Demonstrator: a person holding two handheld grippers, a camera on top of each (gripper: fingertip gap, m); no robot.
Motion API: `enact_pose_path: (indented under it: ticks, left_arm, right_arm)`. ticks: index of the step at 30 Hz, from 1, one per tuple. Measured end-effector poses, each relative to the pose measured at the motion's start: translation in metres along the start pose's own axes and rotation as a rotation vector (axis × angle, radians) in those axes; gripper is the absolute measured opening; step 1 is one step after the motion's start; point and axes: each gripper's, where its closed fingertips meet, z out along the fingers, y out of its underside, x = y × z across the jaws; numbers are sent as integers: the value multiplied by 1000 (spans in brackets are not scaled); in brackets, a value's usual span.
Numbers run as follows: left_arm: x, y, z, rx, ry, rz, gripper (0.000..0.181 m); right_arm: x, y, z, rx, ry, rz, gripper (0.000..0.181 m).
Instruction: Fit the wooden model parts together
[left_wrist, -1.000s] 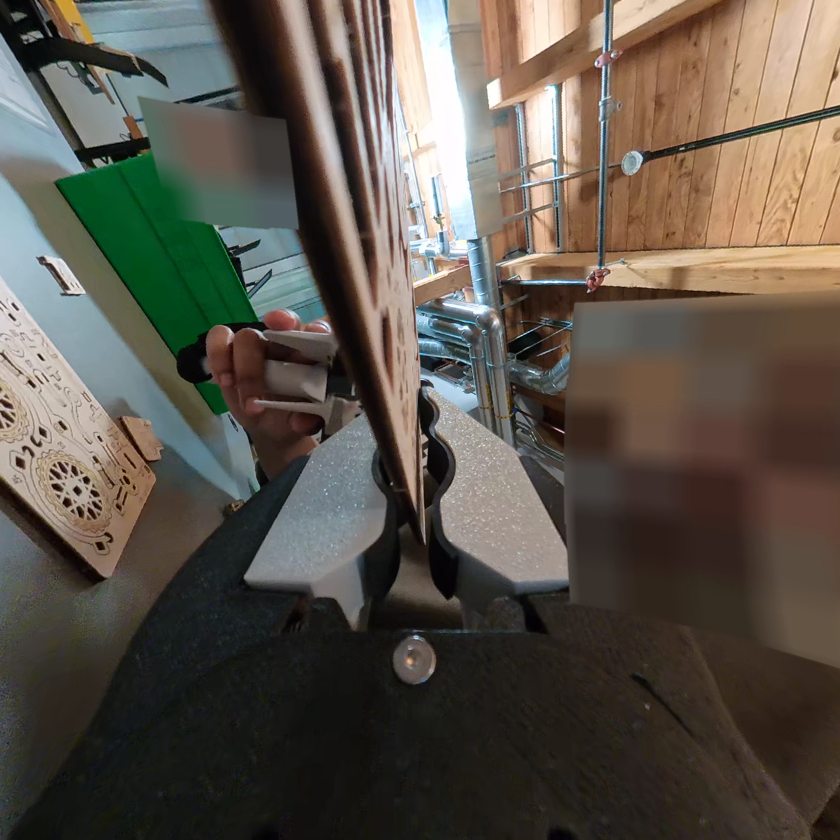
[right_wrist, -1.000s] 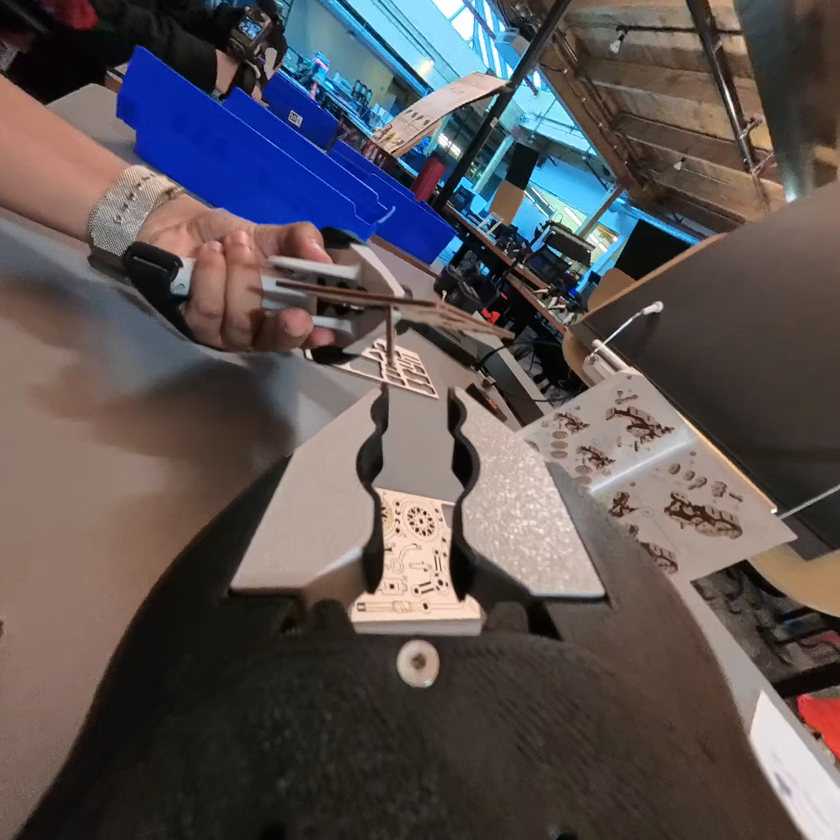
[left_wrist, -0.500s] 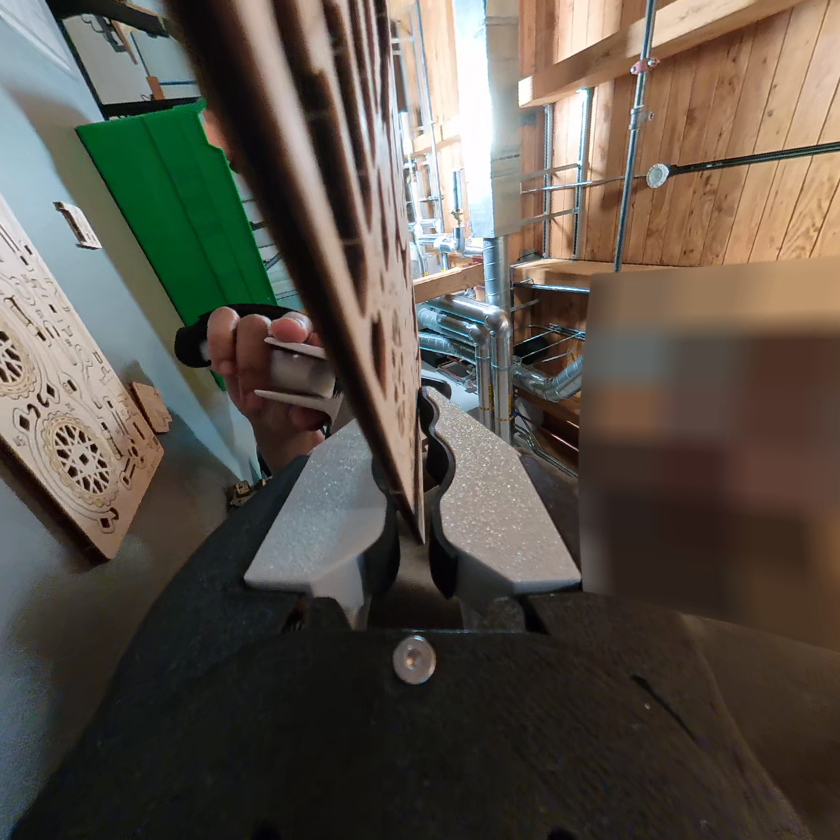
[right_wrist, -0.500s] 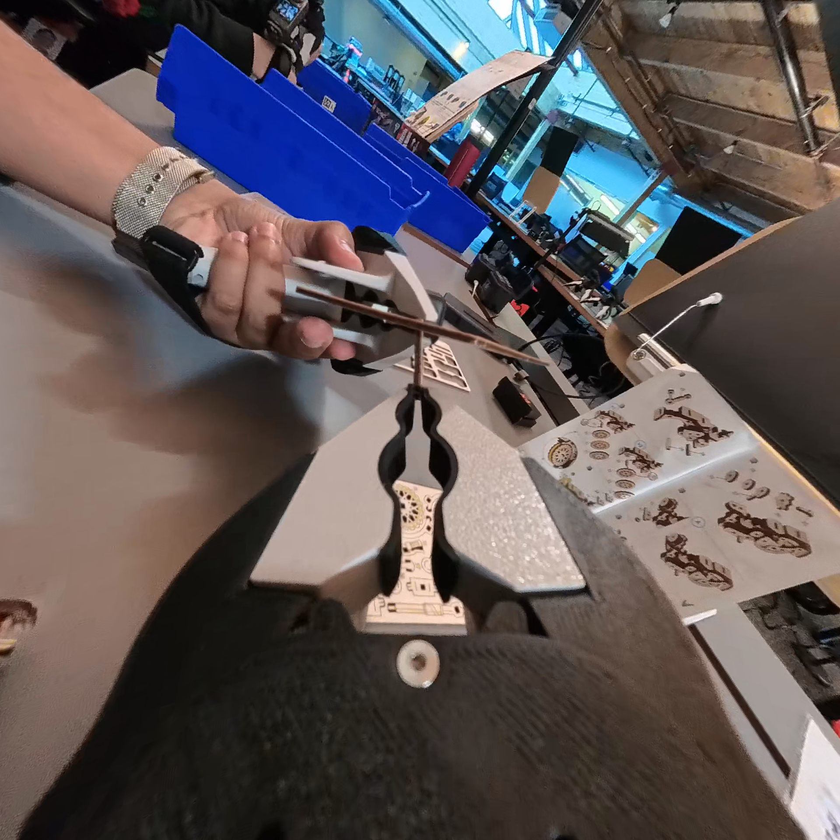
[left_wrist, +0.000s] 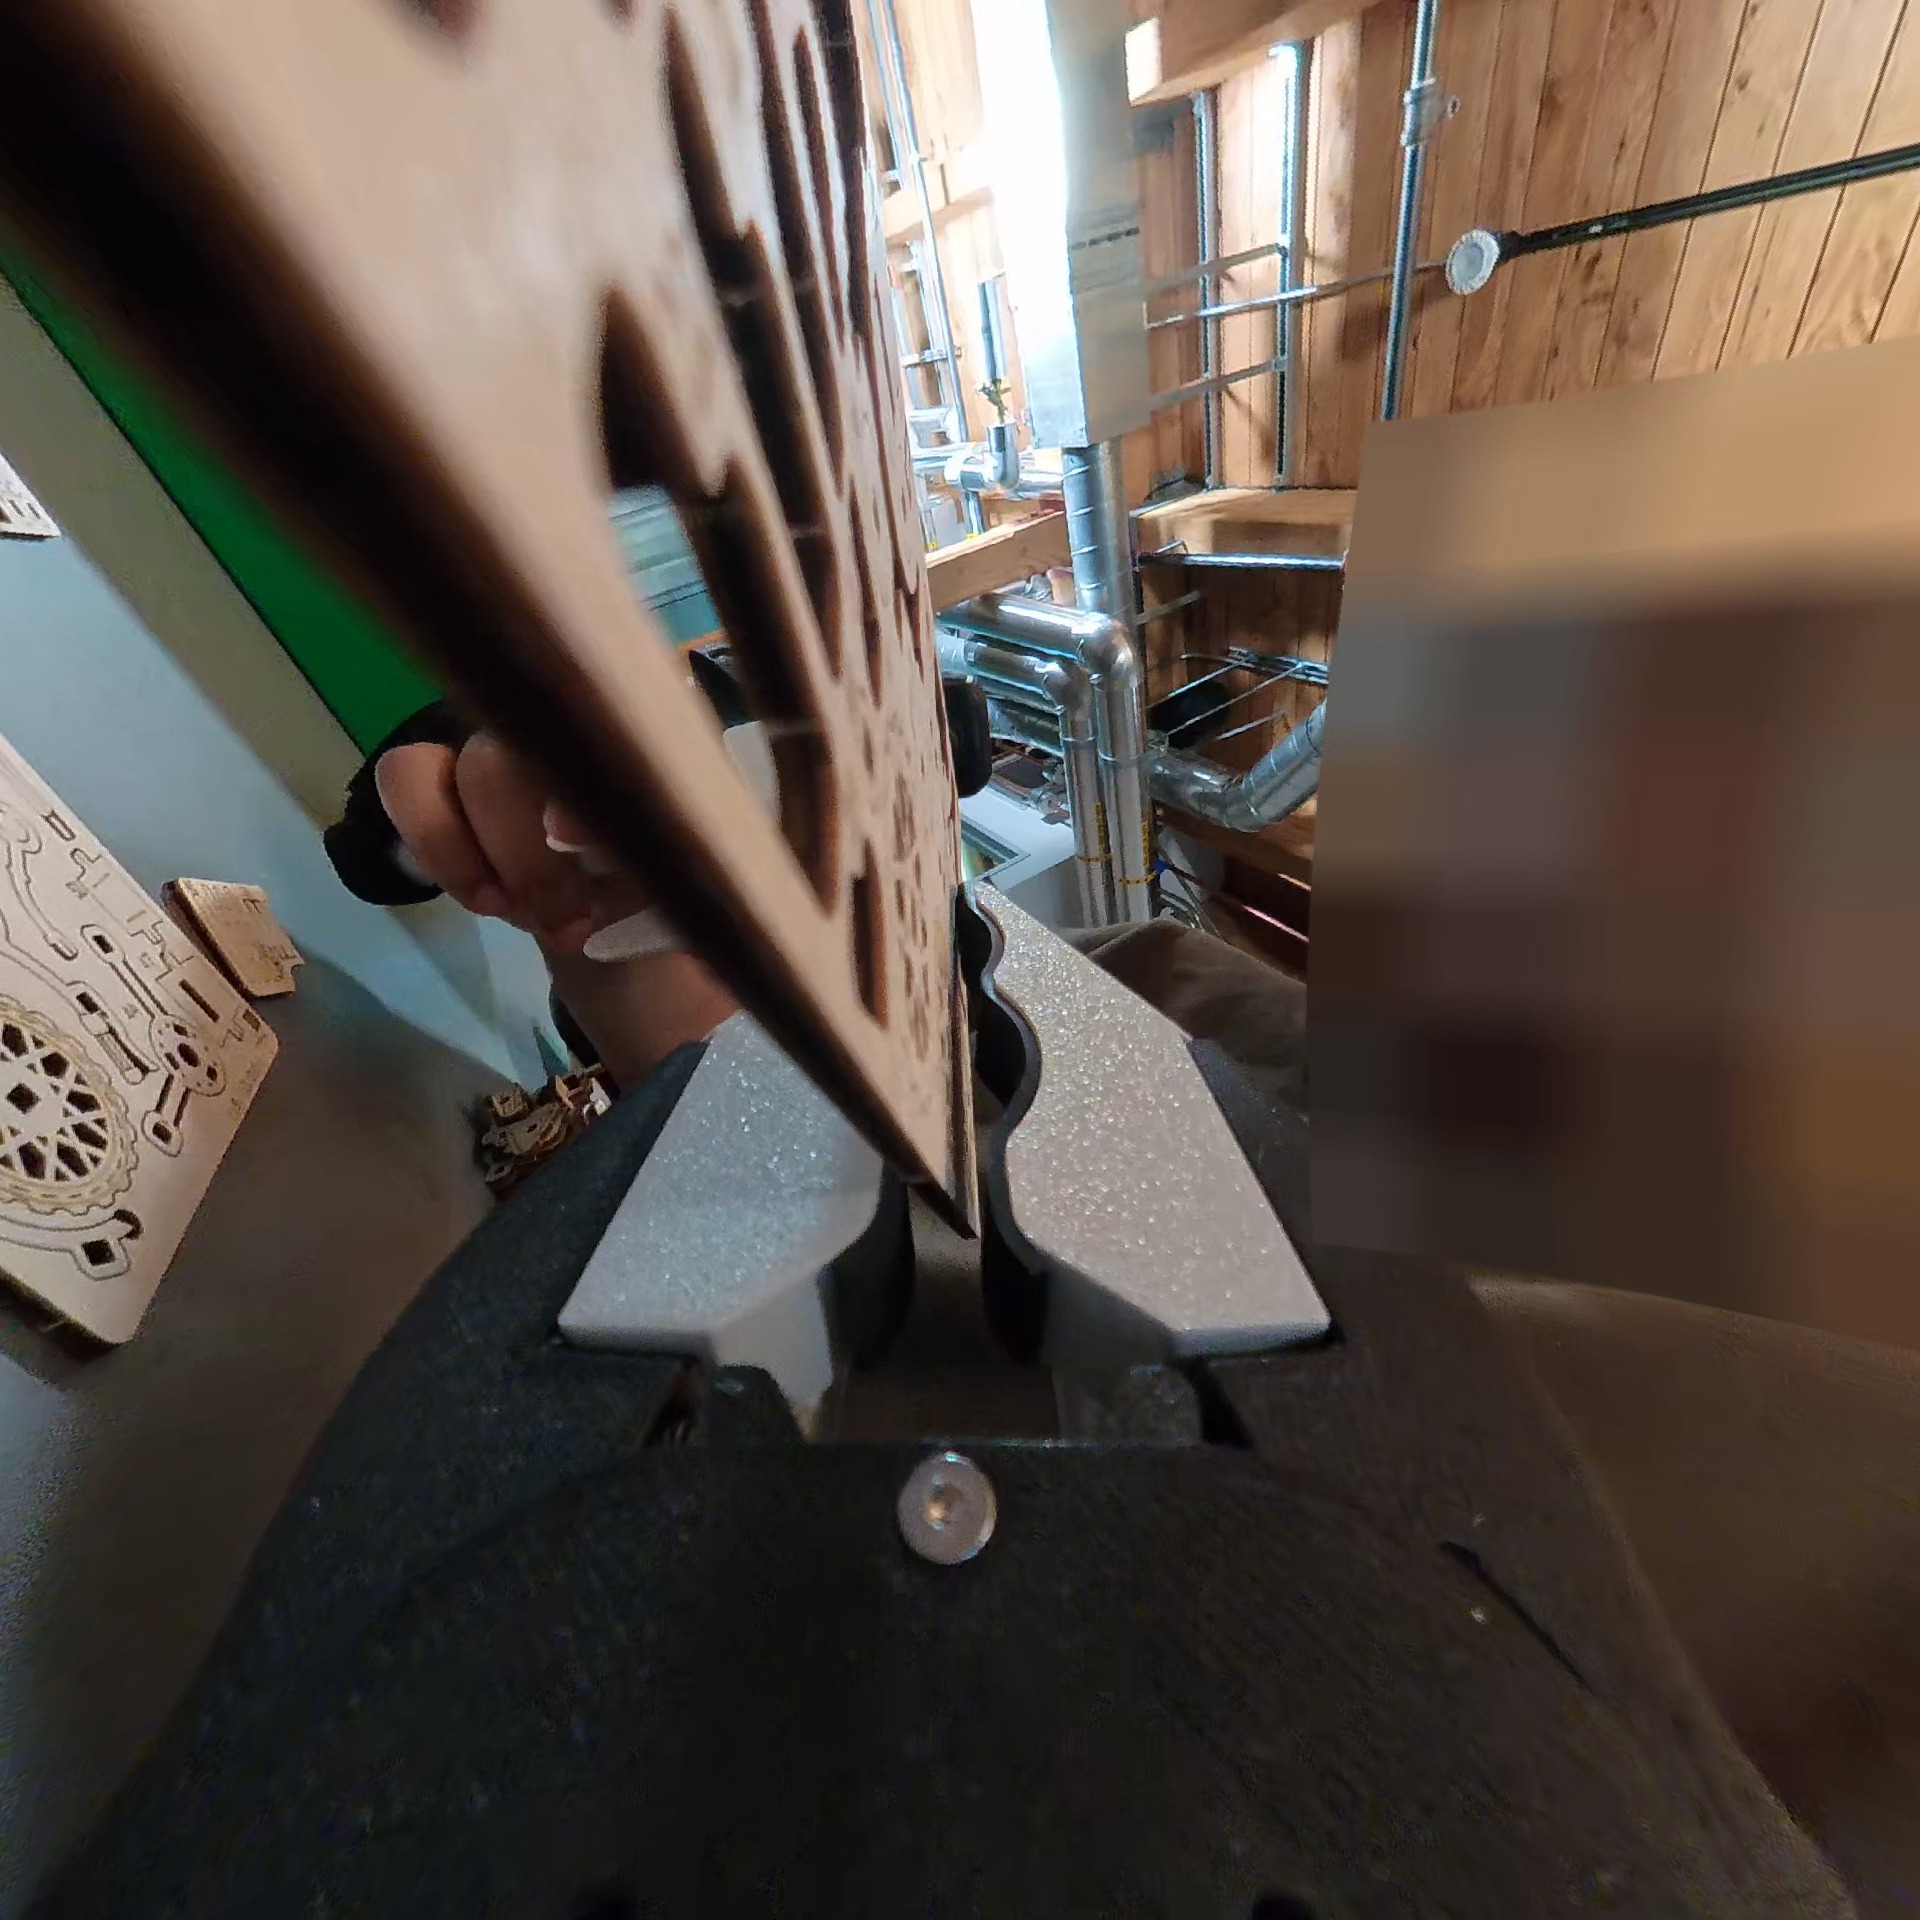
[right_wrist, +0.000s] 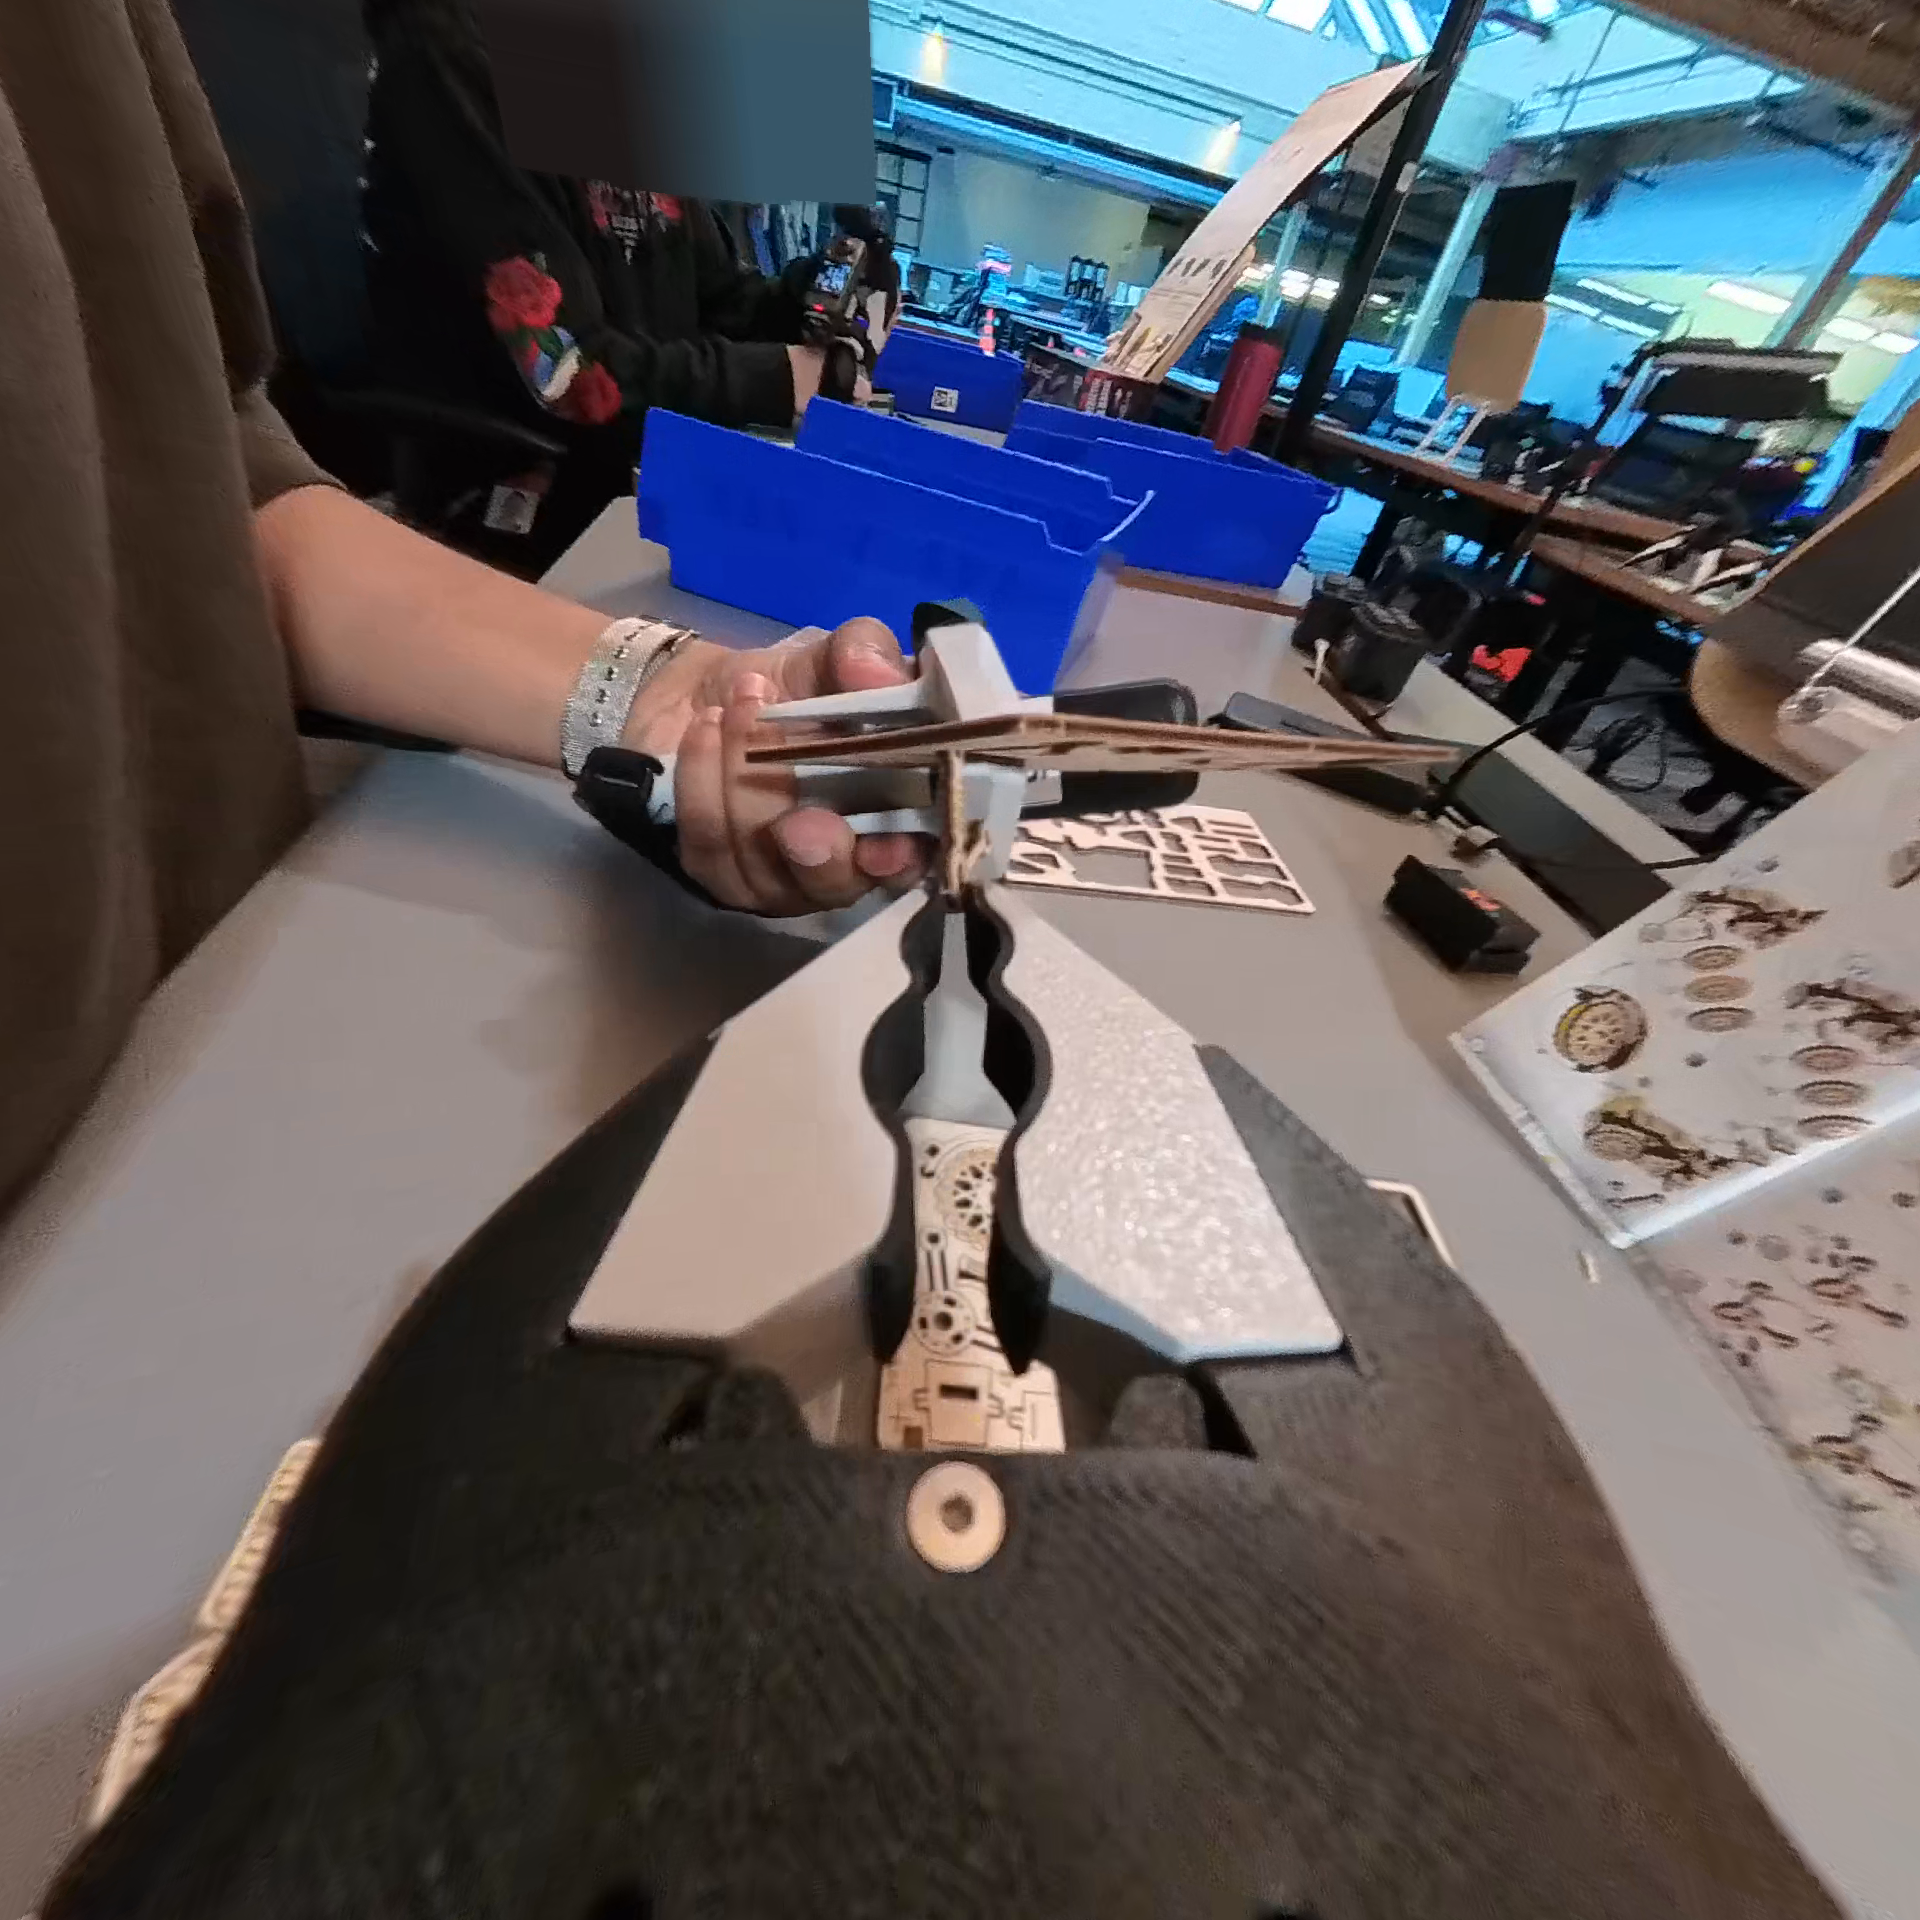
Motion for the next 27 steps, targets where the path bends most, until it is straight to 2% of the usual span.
enact_pose_path:
  ticks: [6,18,22,25,27]
  left_arm:
    - [1,-1,1,7,5,4,0]
    - [10,15,10,-87,3,118,4]
    - [5,13,9,-89,-44,131,2]
    - [8,15,11,-99,-31,137,3]
    - [6,10,9,-69,-24,92,3]
  right_arm:
    - [1,-1,-1,-26,28,-57,2]
    - [-19,-17,-17,60,-301,437,3]
    - [-15,-11,-17,52,-290,462,3]
    - [-8,-17,-18,101,-271,496,2]
    - [6,-18,-17,129,-147,388,1]
